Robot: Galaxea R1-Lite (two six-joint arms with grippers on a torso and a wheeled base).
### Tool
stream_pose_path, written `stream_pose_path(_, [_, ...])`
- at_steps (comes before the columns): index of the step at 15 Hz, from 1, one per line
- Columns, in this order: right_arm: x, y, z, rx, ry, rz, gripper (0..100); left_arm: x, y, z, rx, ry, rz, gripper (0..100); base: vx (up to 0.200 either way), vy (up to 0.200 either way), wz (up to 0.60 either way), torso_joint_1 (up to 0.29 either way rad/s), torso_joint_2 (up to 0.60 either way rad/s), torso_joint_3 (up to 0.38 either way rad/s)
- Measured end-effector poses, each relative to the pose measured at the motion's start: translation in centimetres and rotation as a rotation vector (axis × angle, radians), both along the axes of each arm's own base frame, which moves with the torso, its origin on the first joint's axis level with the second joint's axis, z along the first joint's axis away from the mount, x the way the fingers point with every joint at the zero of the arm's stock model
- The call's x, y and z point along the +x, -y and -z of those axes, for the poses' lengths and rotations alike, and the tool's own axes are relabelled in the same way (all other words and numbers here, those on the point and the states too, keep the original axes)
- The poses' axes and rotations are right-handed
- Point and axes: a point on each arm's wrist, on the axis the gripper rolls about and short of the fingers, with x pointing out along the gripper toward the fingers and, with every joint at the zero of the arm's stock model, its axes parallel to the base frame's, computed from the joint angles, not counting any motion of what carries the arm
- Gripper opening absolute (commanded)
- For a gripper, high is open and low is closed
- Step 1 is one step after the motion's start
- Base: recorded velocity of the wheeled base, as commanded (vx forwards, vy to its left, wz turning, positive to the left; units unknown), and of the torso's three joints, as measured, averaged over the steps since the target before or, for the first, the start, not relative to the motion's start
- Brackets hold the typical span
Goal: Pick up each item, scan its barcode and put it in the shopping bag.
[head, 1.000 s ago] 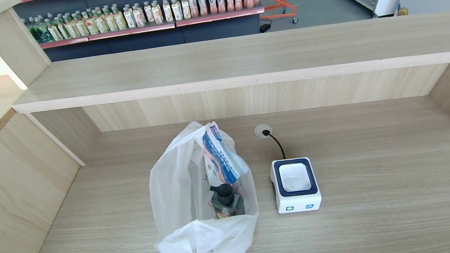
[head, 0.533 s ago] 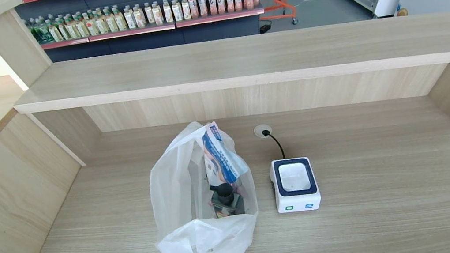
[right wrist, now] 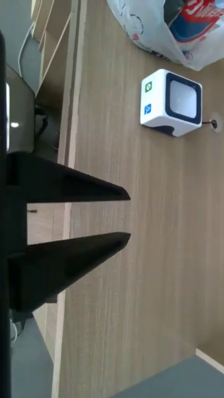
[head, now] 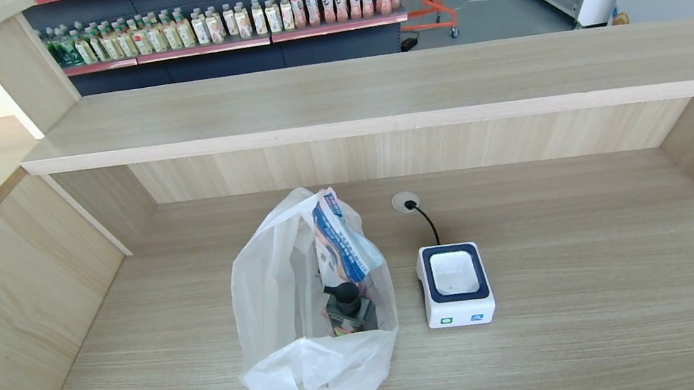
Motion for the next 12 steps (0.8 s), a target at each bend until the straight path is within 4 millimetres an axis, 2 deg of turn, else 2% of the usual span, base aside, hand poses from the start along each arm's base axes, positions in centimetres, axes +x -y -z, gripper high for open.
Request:
stream_pose_path(3, [-0.01,0.0,0.0,0.0,0.001,0.0,0,0.0,0.0,0.0,-0.002,0.0,0.0,100,0.0,0.0,0.0,0.0,0.0,0.0])
stream_pose_path(6, [-0.01,0.0,0.0,0.001,0.001,0.0,0,0.0,0.0,0.0,0.001,0.0,0.001,100,0.2,-0.2,0.0,0.005,0.0,0.004])
stream_pose_path(12, [-0.02,0.0,-0.03,0.0,0.003,0.0,0,0.0,0.0,0.0,0.0,0.0,0.001,100,0.0,0.0,0.0,0.0,0.0,0.0])
